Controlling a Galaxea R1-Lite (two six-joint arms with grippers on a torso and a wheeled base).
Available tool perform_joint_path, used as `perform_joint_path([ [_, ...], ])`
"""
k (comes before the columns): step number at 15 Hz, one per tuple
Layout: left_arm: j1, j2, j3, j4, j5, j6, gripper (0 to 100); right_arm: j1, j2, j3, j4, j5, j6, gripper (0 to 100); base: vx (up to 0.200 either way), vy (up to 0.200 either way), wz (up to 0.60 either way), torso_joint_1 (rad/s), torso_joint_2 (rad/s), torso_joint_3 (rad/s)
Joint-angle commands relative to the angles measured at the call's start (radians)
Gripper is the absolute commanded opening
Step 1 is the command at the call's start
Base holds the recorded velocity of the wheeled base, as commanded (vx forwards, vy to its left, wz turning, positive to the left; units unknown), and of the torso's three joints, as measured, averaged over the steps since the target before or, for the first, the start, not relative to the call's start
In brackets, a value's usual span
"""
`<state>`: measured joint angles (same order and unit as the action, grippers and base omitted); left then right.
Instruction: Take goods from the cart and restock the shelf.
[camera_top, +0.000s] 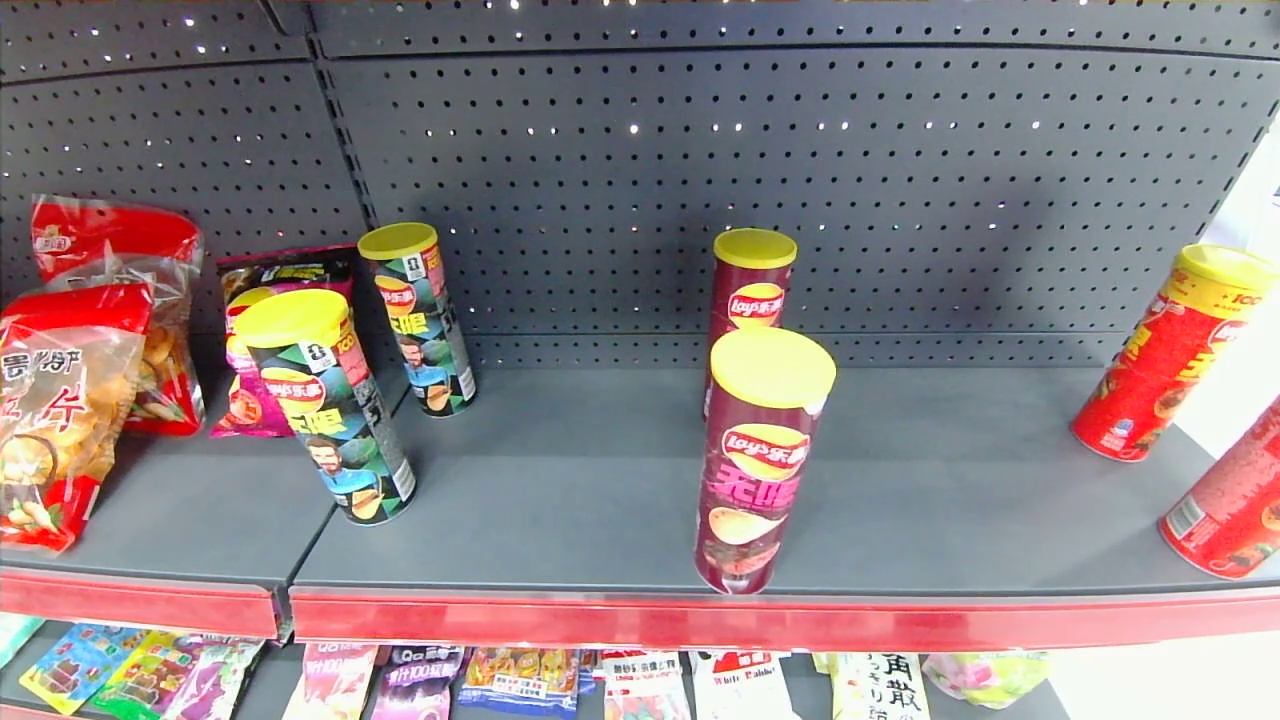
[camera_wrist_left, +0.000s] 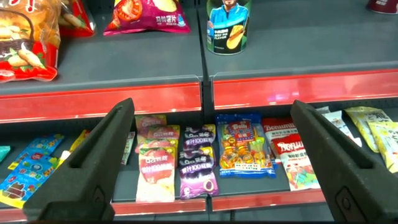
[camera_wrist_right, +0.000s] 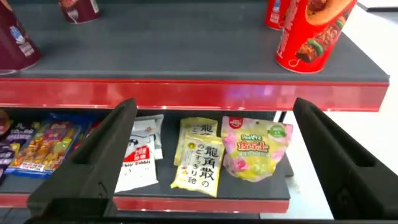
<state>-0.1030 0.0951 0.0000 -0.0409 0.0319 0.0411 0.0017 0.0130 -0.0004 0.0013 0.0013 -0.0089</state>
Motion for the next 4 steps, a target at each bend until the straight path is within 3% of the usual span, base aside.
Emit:
perform_joint_path([
  [1, -0.001, 0.002, 0.0, -0.001, 0.0, 0.0, 100, 0.001, -0.011, -0.001, 0.0, 0.0, 0.001, 100, 0.0, 0.0, 0.0, 0.0, 0.0, 0.0],
  [4, 0.0, 0.0, 0.0, -0.001, 0.0, 0.0, 100, 0.001, -0.011, -0.001, 0.0, 0.0, 0.001, 100, 0.0, 0.0, 0.0, 0.0, 0.0, 0.0],
])
